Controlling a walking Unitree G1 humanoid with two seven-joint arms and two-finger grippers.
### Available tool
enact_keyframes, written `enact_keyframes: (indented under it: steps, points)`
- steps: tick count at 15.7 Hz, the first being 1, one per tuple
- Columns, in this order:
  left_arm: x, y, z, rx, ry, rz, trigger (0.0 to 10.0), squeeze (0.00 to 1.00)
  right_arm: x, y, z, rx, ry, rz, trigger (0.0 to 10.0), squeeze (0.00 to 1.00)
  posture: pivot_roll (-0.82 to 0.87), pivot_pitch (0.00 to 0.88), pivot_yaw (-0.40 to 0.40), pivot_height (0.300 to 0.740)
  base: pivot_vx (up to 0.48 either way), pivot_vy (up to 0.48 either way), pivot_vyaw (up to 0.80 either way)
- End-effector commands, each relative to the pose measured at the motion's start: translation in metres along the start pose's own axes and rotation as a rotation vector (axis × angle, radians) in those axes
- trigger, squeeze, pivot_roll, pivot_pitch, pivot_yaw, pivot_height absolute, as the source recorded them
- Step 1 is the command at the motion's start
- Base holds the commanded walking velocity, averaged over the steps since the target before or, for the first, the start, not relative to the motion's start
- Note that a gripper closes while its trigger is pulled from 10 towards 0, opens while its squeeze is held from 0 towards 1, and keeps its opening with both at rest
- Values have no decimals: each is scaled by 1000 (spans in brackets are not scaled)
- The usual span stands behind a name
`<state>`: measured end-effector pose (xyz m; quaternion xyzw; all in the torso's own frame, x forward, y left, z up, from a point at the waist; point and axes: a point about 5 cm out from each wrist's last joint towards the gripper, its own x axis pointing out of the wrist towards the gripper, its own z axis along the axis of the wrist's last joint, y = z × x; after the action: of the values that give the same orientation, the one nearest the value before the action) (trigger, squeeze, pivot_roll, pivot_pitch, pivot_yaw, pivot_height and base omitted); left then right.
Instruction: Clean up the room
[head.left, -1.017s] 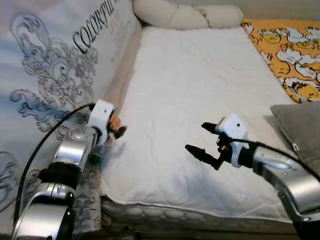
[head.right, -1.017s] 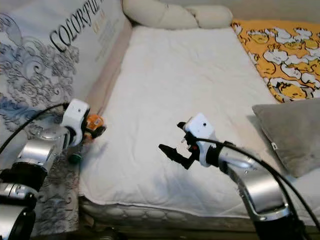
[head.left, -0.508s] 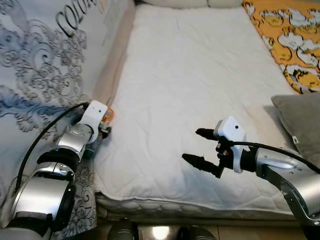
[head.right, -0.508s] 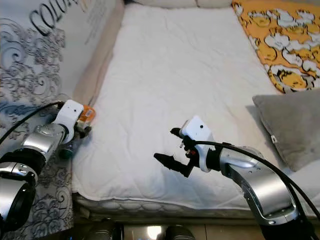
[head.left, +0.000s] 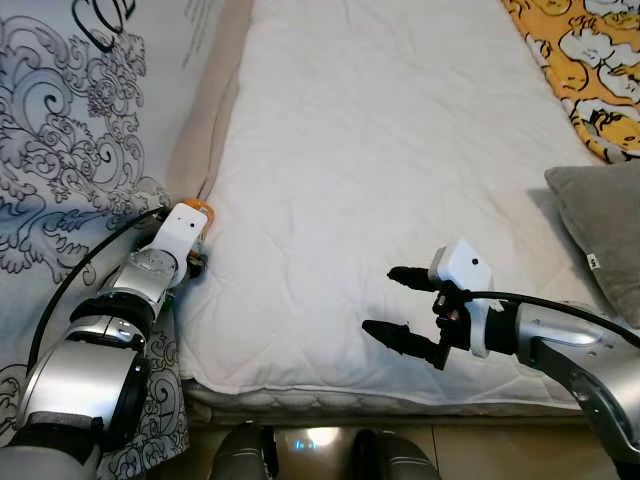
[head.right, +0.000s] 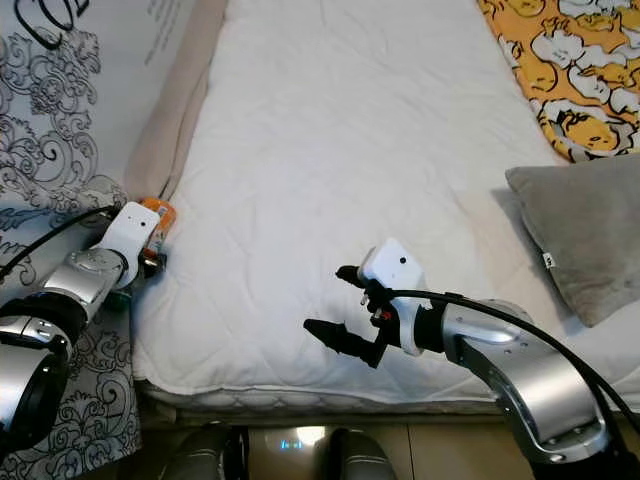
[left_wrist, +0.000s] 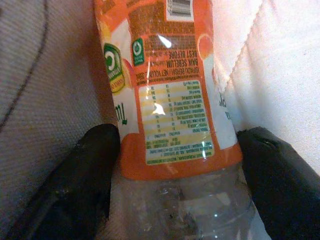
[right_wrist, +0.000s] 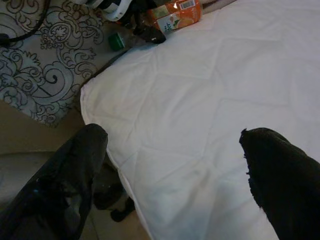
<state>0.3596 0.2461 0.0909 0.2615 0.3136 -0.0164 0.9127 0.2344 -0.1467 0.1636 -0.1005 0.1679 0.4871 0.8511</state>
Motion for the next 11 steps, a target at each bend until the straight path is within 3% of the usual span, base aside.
enact_keyframes:
  steps: [1,5,8,10,11]
  points:
    - [-1,5,-13,-11,53,18,3882,0,-5,2,0,3,6,5,10000,0,-109,261,-5,740,0,0,0]
    - [-1,9,-20,-49,88,23,4000,0,-6,2,1,10,6,14,10000,0,-113,257,-9,740,0,0,0]
    - [-2,12,-24,-109,101,1,4902,0,-7,1,1,12,10,17,10000,0,-111,252,-9,740,0,0,0]
    - [-3,15,-23,-108,102,4,4314,0,-7,0,2,9,8,12,10000,0,-111,251,-9,740,0,0,0]
    - [-3,16,-23,-104,104,6,2745,0,-7,0,2,8,8,12,10000,0,-112,249,-9,740,0,0,0]
